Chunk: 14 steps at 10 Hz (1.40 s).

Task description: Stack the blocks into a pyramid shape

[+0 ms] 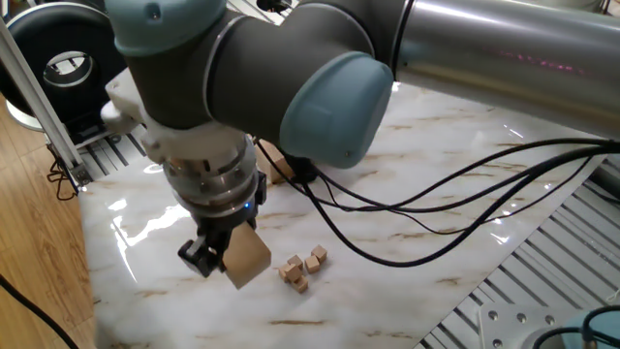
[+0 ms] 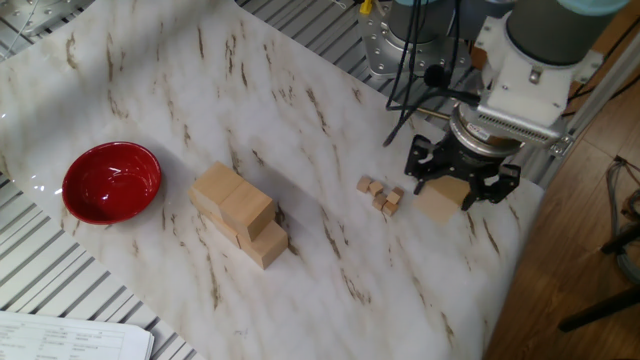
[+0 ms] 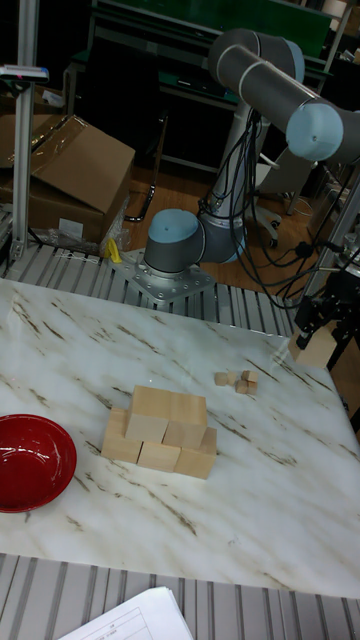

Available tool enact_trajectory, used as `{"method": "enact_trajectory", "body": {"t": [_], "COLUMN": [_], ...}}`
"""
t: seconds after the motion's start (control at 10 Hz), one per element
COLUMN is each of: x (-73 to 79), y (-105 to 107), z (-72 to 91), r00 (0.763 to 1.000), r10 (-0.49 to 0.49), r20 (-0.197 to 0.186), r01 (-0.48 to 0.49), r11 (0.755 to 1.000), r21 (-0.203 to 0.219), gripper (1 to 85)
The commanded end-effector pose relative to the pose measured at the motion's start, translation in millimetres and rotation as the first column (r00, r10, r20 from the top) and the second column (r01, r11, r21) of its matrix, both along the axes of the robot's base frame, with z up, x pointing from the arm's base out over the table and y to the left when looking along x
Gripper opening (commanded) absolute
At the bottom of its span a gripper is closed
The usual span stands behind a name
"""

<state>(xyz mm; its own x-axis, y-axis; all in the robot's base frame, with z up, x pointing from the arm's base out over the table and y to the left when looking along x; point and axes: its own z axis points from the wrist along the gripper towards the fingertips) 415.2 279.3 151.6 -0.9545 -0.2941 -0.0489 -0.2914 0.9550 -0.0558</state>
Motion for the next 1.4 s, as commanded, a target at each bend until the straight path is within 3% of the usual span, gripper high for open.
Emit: {"method": "enact_trajectory", "body": {"t": [0.0, 0.4, 0.5, 0.6, 0.7, 0.9, 1.1, 1.2, 1.3], "x": [11.0, 40.0, 44.3, 51.8, 51.8, 53.8, 55.3, 60.2, 68.4], "y": [-1, 3, 7, 17, 24, 29, 28, 29, 20], "z": [3.0, 7.3, 8.2, 10.1, 10.5, 11.3, 11.7, 13.9, 17.6], "r00": [0.996, 0.973, 0.969, 0.949, 0.945, 0.941, 0.939, 0.938, 0.945], "r10": [-0.080, -0.179, -0.192, -0.262, -0.285, -0.295, -0.300, -0.299, -0.284], "r20": [0.034, 0.144, 0.157, 0.172, 0.163, 0.164, 0.170, 0.175, 0.165], "r01": [0.080, 0.173, 0.181, 0.241, 0.258, 0.264, 0.268, 0.264, 0.253], "r11": [0.997, 0.983, 0.980, 0.961, 0.952, 0.946, 0.945, 0.944, 0.950], "r21": [0.011, 0.056, 0.078, 0.137, 0.167, 0.188, 0.188, 0.200, 0.186], "gripper": [1.0, 1.0, 1.0, 1.0, 1.0, 1.0, 1.0, 1.0, 1.0]}}
